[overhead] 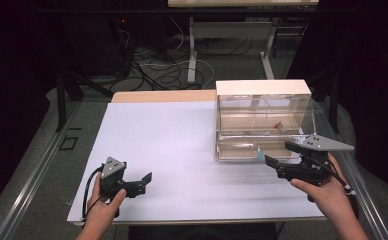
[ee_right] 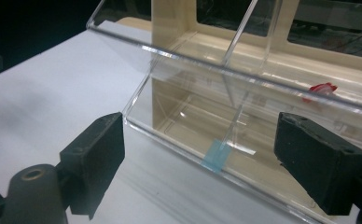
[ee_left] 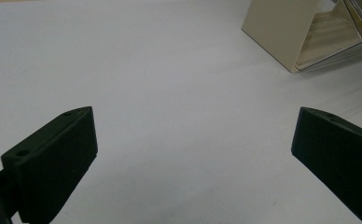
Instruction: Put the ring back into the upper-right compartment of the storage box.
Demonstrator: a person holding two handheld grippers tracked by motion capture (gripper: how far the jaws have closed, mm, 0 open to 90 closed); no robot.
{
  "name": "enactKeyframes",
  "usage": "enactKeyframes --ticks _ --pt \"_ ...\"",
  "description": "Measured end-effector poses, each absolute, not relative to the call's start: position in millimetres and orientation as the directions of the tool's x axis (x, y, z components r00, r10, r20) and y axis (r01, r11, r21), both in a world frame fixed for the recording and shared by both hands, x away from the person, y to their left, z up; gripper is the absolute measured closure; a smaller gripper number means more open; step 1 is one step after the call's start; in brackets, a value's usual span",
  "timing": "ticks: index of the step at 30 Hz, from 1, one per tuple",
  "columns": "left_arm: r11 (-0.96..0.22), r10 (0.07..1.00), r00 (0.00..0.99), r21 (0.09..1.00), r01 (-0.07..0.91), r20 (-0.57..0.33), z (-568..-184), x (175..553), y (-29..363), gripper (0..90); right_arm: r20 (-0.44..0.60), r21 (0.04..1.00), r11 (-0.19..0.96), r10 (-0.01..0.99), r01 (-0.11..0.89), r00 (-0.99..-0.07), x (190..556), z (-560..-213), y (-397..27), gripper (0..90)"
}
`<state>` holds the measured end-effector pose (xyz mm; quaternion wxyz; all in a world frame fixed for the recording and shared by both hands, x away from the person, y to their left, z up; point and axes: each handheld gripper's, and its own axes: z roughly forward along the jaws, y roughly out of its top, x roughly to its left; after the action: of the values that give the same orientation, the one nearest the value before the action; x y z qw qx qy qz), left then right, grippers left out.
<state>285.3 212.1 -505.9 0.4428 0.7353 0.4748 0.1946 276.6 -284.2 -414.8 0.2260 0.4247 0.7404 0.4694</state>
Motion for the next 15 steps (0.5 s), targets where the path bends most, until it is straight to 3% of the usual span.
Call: enactKeyframes --ticks 3,7,15 --pt "-0.164 0.871 0.476 0.836 0.523 -0.127 -506 285 213 0.3 0.039 0.878 0.234 0.835 0.418 -0.549 274 -421 -281 14.1" --pt "-0.164 0.871 0.475 0.836 0.524 -0.127 -506 285 213 0.2 0.018 0.878 0.245 0.842 0.411 -0.539 273 -432 -278 0.9" --pt "-0.15 0.872 0.469 0.836 0.528 -0.14 -506 285 213 0.3 0.028 0.881 0.214 0.866 0.422 -0.499 275 -449 -284 0.0"
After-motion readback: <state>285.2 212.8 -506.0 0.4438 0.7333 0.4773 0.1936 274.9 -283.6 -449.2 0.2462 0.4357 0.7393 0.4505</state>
